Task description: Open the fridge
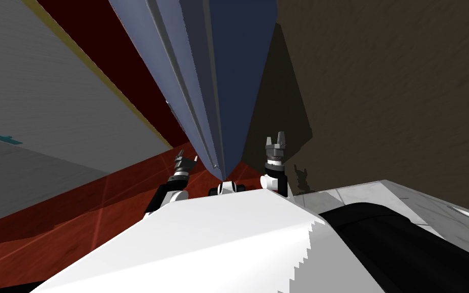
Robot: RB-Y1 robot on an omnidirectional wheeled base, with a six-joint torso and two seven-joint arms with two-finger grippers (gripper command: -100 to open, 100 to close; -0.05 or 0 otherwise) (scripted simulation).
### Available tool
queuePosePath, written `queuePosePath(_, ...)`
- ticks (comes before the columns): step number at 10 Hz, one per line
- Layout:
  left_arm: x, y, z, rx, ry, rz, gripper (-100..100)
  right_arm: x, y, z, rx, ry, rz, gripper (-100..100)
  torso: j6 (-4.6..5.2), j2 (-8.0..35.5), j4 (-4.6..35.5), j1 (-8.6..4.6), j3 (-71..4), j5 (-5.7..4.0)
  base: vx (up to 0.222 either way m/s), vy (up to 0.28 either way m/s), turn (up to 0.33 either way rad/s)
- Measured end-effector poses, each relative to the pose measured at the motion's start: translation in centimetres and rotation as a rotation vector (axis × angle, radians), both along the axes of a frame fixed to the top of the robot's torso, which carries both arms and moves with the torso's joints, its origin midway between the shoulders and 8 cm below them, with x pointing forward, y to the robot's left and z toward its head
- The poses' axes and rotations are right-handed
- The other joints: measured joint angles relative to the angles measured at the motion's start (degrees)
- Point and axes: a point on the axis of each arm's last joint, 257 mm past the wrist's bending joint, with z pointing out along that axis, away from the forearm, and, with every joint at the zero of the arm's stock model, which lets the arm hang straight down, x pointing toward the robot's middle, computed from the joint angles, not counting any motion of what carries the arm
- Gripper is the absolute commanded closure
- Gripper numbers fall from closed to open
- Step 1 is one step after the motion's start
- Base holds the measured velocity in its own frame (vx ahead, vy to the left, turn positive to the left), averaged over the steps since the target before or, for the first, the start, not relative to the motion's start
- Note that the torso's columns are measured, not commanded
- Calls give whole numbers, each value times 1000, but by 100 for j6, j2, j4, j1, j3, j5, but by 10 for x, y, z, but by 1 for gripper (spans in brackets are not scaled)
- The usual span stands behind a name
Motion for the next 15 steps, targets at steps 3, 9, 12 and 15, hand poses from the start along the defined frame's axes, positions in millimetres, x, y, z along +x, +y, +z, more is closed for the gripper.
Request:
queuePosePath(3, -5, -7, -8, -21, 48, -21, -100, 0, 0, 0, 0, 0, 0, 0, 0, -9, -3, 0, -6, -1, 48, -106, -15)
queuePosePath(9, -6, -15, -17, -45, 108, -45, -100, 0, 0, 0, 0, 0, 0, 0, 1, 2, 1, 17, 2, 5, 22, -67, -15)
queuePosePath(12, 11, -7, -13, -43, 110, -39, -100, 0, 0, 0, 0, 0, 0, 0, 2, -9, 0, -2, -5, -2, -7, -17, -17)
queuePosePath(15, 1, -12, -19, -48, 117, -45, 100, 0, 0, 0, 0, 0, 0, 0, -1, -15, 1, 9, -10, -4, 5, 20, 26)
